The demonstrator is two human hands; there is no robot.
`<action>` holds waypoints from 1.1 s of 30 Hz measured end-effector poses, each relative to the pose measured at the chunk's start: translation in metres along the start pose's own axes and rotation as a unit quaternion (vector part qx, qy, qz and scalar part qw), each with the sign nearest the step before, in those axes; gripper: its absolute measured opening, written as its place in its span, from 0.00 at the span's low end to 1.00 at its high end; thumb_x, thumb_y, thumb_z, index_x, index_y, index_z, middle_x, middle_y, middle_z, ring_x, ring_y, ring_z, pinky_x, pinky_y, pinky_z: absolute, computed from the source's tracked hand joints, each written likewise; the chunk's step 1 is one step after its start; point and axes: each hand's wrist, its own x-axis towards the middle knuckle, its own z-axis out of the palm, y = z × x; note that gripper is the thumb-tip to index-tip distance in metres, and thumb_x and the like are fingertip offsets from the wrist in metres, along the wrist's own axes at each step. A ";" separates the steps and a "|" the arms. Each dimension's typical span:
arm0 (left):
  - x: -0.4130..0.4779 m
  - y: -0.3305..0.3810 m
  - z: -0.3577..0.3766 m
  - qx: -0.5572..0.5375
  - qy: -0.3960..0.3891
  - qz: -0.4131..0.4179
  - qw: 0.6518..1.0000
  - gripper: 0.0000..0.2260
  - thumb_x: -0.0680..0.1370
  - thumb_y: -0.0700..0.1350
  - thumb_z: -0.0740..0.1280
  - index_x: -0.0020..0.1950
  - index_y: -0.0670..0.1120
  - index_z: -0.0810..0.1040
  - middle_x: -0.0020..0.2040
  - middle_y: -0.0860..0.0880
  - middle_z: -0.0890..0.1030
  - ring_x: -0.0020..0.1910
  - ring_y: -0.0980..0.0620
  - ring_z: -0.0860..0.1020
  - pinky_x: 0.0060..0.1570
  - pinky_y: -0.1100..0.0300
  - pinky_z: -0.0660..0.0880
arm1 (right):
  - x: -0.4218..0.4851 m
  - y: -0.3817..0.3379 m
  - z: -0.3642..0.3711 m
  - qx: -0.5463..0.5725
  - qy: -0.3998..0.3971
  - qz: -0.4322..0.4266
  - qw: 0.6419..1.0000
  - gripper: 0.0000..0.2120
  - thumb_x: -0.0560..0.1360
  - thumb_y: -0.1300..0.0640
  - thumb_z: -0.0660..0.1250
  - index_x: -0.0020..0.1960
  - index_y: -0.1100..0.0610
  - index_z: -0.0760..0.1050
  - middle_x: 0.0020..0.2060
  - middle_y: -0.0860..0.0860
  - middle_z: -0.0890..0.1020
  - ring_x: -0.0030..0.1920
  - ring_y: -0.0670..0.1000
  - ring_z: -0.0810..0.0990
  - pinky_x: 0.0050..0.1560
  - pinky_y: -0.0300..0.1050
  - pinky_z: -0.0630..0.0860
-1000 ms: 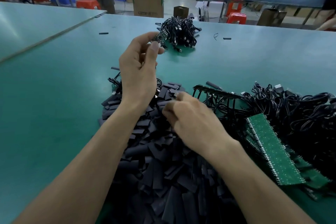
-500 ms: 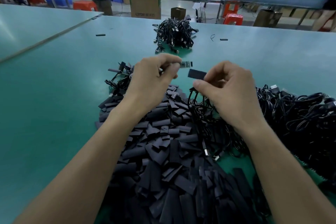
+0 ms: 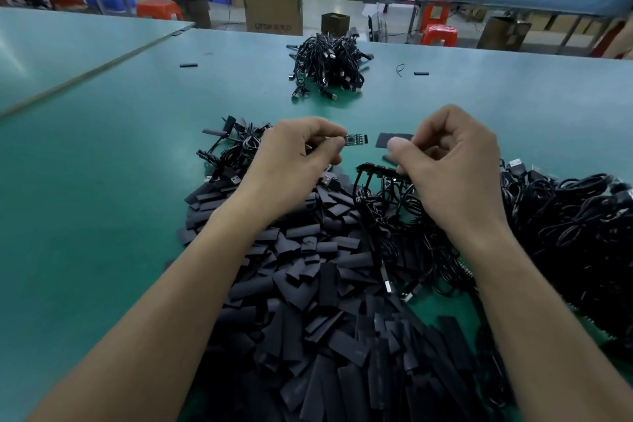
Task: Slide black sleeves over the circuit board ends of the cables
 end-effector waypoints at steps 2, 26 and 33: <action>0.000 0.001 0.000 -0.020 0.002 0.000 1.000 0.06 0.82 0.42 0.67 0.57 0.49 0.82 0.41 0.53 0.84 0.33 0.67 0.78 0.34 0.75 0.70 | 0.001 0.000 -0.001 0.029 -0.021 0.003 0.999 0.10 0.73 0.58 0.73 0.47 0.45 0.73 0.33 0.51 0.82 0.36 0.57 0.84 0.41 0.56 0.82; -0.002 0.001 0.000 -0.069 -0.011 0.000 0.998 0.05 0.81 0.42 0.68 0.56 0.47 0.82 0.38 0.53 0.85 0.28 0.66 0.75 0.31 0.75 0.68 | 0.003 0.014 0.003 0.091 -0.048 0.003 0.995 0.13 0.71 0.61 0.78 0.49 0.46 0.81 0.42 0.41 0.86 0.42 0.43 0.86 0.47 0.35 0.80; -0.003 0.003 0.000 -0.073 -0.025 0.001 0.997 0.05 0.81 0.43 0.68 0.55 0.47 0.82 0.36 0.54 0.85 0.30 0.65 0.76 0.33 0.74 0.69 | 0.001 0.012 0.003 0.110 -0.036 0.009 0.993 0.08 0.72 0.61 0.77 0.48 0.50 0.82 0.38 0.46 0.87 0.38 0.46 0.86 0.42 0.34 0.79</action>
